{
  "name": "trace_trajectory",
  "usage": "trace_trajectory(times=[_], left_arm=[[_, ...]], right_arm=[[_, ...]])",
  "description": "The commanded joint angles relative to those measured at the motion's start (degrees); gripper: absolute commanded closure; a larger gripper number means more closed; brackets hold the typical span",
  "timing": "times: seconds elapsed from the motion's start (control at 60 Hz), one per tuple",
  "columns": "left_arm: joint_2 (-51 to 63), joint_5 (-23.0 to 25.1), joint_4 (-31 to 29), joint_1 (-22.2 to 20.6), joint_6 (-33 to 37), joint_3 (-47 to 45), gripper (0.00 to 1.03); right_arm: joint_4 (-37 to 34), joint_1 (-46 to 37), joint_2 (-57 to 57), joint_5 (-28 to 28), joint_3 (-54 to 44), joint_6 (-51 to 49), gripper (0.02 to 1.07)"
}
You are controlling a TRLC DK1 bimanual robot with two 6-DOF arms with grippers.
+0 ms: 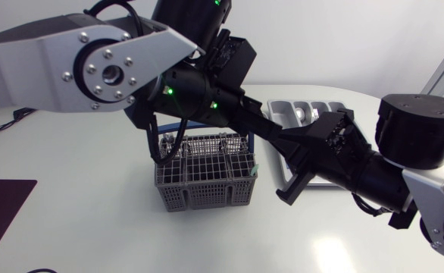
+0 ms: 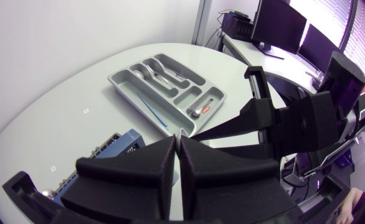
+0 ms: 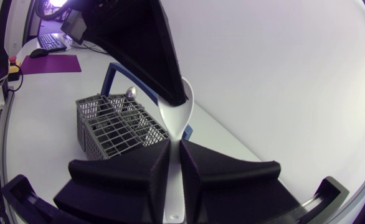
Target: Unload the cutlery basket into the drawer organizer.
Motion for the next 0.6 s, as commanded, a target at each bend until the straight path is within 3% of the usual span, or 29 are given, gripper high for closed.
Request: trace_trajectory(times=[0.0,0.067,0.167,0.233,0.367,0.583], left_arm=[[1.2,0.6,0.6,0.2,-1.0,0.2,0.90],[1.1,0.6,0.6,0.2,-1.0,0.3,0.72],[0.5,0.5,0.7,0.5,-1.0,0.6,0.35],[-0.2,0.5,0.7,0.9,-1.0,0.9,0.21],[-1.0,0.4,0.8,1.7,-1.0,1.3,0.08],[-3.6,-0.9,1.3,3.6,-0.8,1.0,0.07]], right_arm=[[0.5,0.8,0.1,-0.9,-0.1,1.2,0.94],[0.1,0.8,-0.2,-1.2,-0.4,1.1,0.94],[-0.8,0.8,-1.0,-1.8,-1.0,1.0,0.94],[-1.3,0.8,-1.5,-2.4,-1.6,0.8,0.95],[-3.1,-0.8,-3.4,-4.4,-3.1,-0.5,0.95],[-9.0,-9.9,-8.0,-12.8,-4.7,-4.5,0.95]])
